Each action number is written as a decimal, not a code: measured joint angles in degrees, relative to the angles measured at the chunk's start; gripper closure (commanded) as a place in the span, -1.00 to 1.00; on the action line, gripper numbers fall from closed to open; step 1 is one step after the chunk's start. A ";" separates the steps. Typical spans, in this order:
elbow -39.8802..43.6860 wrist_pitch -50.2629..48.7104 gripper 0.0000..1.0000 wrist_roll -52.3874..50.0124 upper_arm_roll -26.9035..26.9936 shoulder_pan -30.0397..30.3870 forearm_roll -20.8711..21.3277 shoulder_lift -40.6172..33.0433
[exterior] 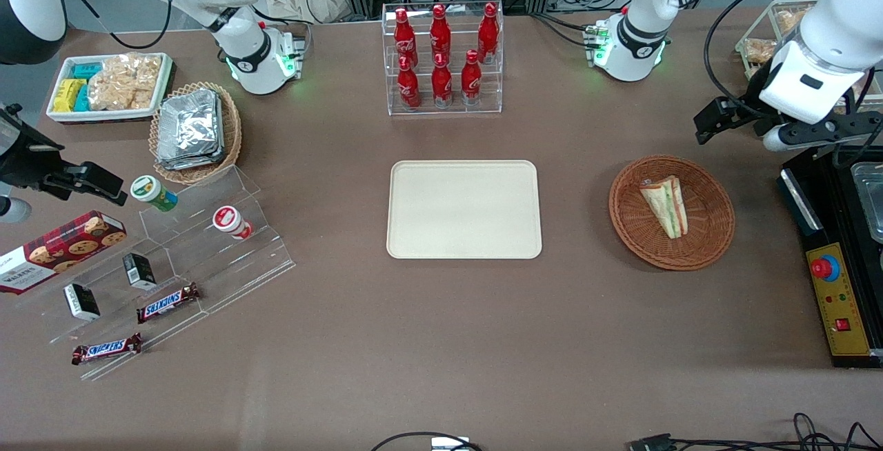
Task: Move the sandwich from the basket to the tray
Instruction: 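Move the left gripper over the wrapped sandwich in the wicker basket, then lower the left gripper and close it on the sandwich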
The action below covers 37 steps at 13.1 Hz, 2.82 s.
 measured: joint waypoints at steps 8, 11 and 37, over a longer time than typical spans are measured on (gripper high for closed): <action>-0.39 -1.09 -1.00 -1.18 0.37 0.07 0.08 0.23; -4.79 2.52 -1.00 -1.18 1.47 0.28 0.39 0.18; -44.94 68.71 1.00 -0.84 7.10 0.39 2.00 16.82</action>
